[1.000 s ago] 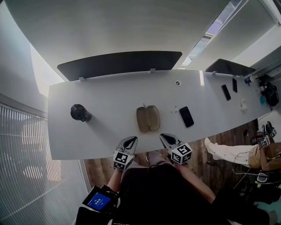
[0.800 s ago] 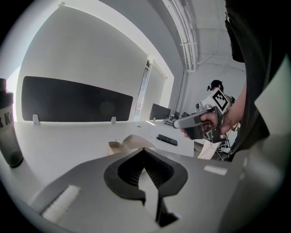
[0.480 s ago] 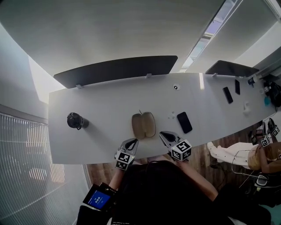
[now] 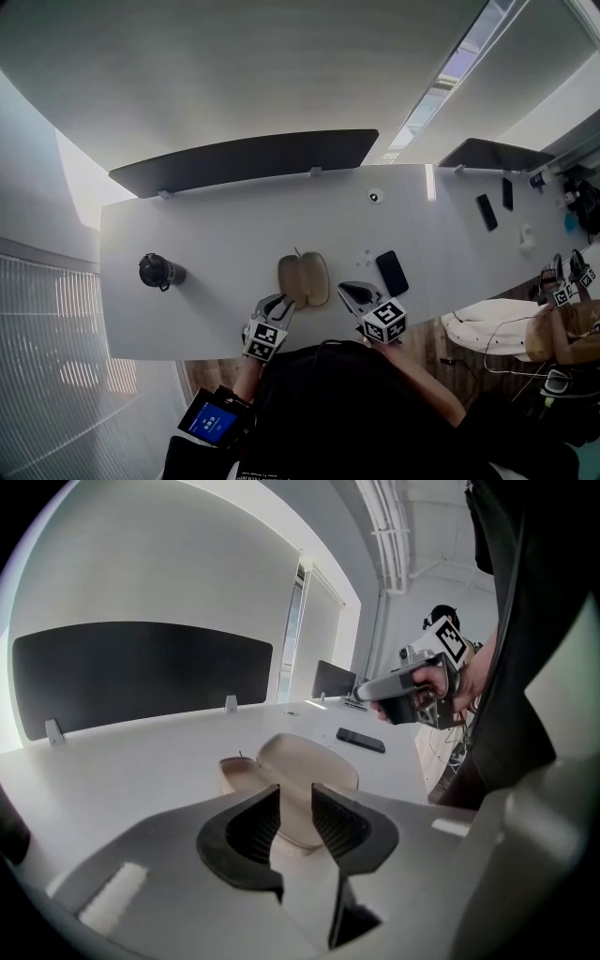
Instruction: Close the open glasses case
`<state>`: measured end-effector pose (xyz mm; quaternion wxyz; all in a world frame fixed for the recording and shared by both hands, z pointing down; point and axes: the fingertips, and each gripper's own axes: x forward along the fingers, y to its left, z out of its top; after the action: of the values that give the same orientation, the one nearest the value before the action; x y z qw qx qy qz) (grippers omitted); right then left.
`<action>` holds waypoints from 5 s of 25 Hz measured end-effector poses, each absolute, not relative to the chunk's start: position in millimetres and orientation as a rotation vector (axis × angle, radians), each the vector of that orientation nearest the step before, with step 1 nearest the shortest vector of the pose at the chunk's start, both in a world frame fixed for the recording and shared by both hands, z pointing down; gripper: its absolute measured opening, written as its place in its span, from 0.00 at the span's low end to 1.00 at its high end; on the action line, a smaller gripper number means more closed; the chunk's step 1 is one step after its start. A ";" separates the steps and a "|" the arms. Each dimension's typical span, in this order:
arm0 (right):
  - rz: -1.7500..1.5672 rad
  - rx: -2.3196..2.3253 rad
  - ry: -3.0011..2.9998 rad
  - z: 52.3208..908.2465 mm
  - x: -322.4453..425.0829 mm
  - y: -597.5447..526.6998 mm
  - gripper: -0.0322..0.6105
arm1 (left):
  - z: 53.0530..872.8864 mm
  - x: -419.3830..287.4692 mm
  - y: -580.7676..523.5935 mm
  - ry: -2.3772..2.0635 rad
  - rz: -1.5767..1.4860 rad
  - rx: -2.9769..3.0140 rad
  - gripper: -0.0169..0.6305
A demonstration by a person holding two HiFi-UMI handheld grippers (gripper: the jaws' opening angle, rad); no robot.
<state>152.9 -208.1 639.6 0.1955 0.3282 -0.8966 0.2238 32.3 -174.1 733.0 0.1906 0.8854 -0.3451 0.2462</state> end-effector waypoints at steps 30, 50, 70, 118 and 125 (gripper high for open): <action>0.907 0.860 -2.176 744.0 179.2 -246.4 0.23 | 776.1 36.1 -168.8 -0.844 0.850 2.461 0.27; 0.812 0.646 -2.268 729.6 133.8 -236.1 0.23 | 773.0 38.5 -164.5 -0.820 0.866 2.457 0.29; 0.489 0.256 -2.345 694.5 40.1 -214.3 0.23 | 772.7 27.9 -159.7 -0.847 0.820 2.428 0.29; 0.208 0.218 -2.338 721.8 5.1 -215.2 0.21 | 769.0 4.8 -166.7 -0.910 0.739 2.337 0.29; 0.190 0.186 -2.281 722.9 1.9 -214.1 0.21 | 765.7 4.2 -170.1 -0.893 0.691 2.351 0.30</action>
<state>1.9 -214.1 722.9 0.4099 0.0739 -0.9060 0.0754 4.2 -170.1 765.7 0.2634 0.8696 -0.3303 0.2555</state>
